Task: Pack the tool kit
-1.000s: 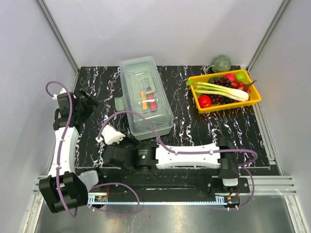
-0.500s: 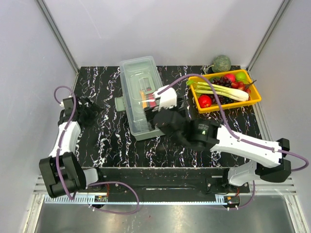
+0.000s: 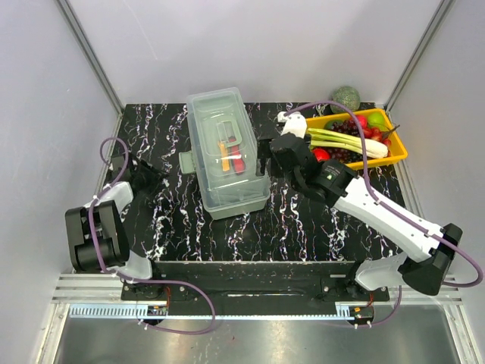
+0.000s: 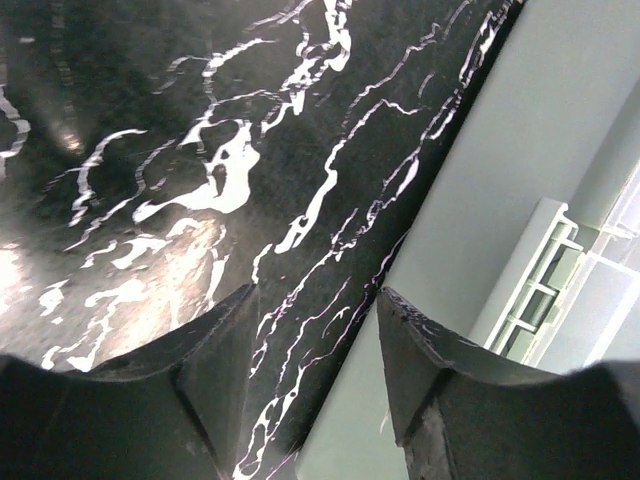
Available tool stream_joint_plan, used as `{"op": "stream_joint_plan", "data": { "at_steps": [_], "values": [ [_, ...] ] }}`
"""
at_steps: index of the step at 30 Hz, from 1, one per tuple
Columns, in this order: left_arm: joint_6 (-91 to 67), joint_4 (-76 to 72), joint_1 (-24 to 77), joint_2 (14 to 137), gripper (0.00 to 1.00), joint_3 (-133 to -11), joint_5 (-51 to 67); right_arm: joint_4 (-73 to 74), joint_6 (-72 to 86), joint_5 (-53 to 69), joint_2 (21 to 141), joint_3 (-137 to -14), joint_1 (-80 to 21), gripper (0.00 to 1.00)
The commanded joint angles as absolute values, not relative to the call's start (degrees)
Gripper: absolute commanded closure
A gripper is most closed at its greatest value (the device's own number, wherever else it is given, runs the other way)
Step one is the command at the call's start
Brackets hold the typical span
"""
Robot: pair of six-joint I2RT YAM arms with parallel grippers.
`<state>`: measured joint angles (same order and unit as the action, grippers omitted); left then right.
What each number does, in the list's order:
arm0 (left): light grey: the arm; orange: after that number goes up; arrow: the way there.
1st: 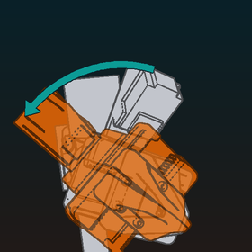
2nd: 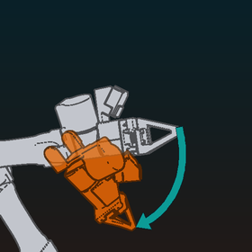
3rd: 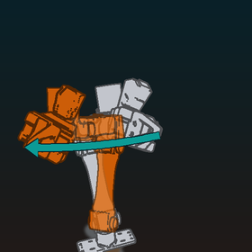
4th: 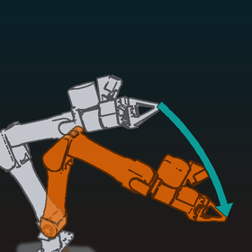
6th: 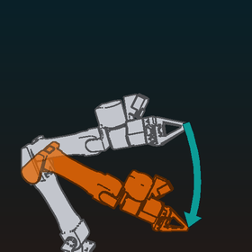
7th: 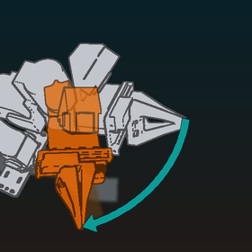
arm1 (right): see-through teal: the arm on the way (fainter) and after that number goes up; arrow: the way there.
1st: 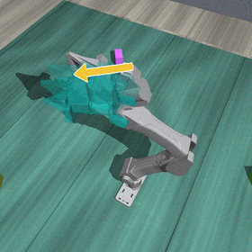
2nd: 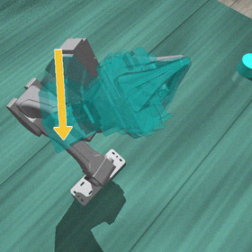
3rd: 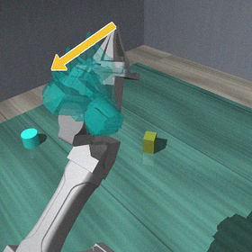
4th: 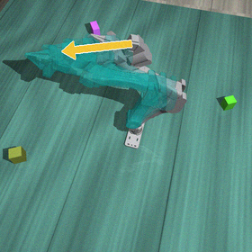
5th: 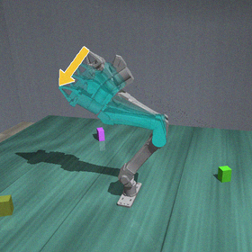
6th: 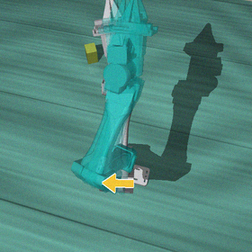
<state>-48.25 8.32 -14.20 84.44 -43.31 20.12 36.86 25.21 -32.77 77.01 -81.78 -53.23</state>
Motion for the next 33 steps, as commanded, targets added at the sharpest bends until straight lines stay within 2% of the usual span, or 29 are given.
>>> {"op": "stream_joint_plan", "data": {
  "at_steps": [1,6,9,11,19,25,29,33],
  "values": [
    [-51.32,-1.30,-12.40,88.06,0.47,-43.33,24.51,32.09,27.25,-24.89,77.60,-80.34,-48.53,0.07],
    [-54.66,-11.67,-10.64,92.45,0.51,-42.80,29.52,28.23,26.28,-18.12,78.40,-77.88,-45.36,0.10],
    [-57.12,-17.03,-9.85,94.13,0.46,-42.45,34.09,23.48,24.44,-7.85,77.52,-74.37,-44.21,0.07],
    [-58.09,-19.59,-9.67,94.04,0.43,-41.75,35.41,22.59,24.08,-5.90,77.78,-73.48,-44.21,0.05],
    [-65.82,-33.56,-9.23,95.10,0.39,-38.94,41.65,22.59,24.35,-3.87,80.42,-72.86,-43.33,0.05],
    [-70.48,-42.52,-8.00,97.11,0.35,-37.09,41.93,21.54,24.78,-3.34,81.21,-71.98,-43.07,0.05],
    [-78.11,-56.03,-7.65,101.33,0.34,-34.73,42.19,21.01,25.40,-3.16,81.21,-71.54,-43.07,0.05],
    [-87.61,-75.63,-7.21,106.69,0.33,-31.73,41.05,20.65,25.58,-3.25,81.21,-71.28,-42.98,0.05]
  ]
}}
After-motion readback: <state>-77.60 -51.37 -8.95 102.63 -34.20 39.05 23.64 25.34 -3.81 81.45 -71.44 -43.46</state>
